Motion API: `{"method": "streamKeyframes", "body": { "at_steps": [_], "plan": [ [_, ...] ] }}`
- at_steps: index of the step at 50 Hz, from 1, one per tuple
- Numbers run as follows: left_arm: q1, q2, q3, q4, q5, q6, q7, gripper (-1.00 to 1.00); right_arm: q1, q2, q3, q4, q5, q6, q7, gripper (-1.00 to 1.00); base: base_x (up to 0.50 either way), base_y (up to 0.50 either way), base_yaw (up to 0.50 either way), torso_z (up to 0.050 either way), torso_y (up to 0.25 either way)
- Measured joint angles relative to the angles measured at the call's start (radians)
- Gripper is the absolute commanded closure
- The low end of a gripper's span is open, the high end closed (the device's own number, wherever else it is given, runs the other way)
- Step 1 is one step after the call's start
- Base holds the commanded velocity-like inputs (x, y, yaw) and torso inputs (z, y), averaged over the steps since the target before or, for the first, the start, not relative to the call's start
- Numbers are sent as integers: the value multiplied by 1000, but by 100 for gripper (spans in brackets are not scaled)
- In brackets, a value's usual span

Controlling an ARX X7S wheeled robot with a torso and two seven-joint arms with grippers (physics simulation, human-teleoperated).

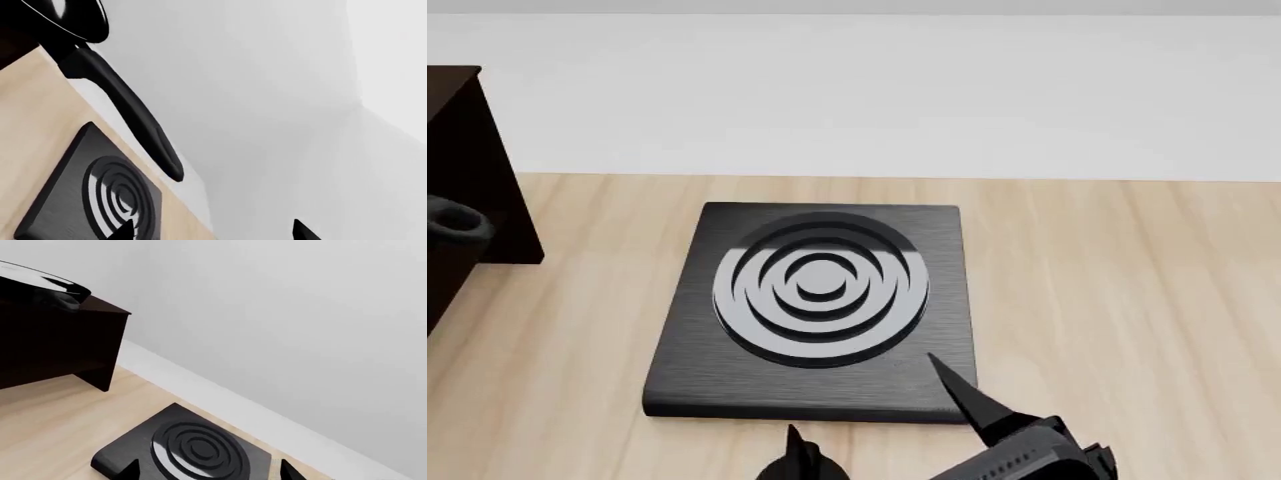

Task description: Put the frying pan on the cabinet shelf.

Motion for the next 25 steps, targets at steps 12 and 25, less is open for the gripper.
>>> {"method": "streamKeyframes", "body": {
  "at_steps": [12, 25],
  "plan": [
    [94, -34, -46, 100, -1, -56, 10, -100, -18, -27, 43, -5, -22, -22, -22, -100, 0, 3, -8, 0, 0],
    [138, -53, -49, 204, 85, -148, 59, -100, -32, -68, 107, -11, -18, -47, -40, -100, 0, 5, -9, 0, 0]
  ]
}}
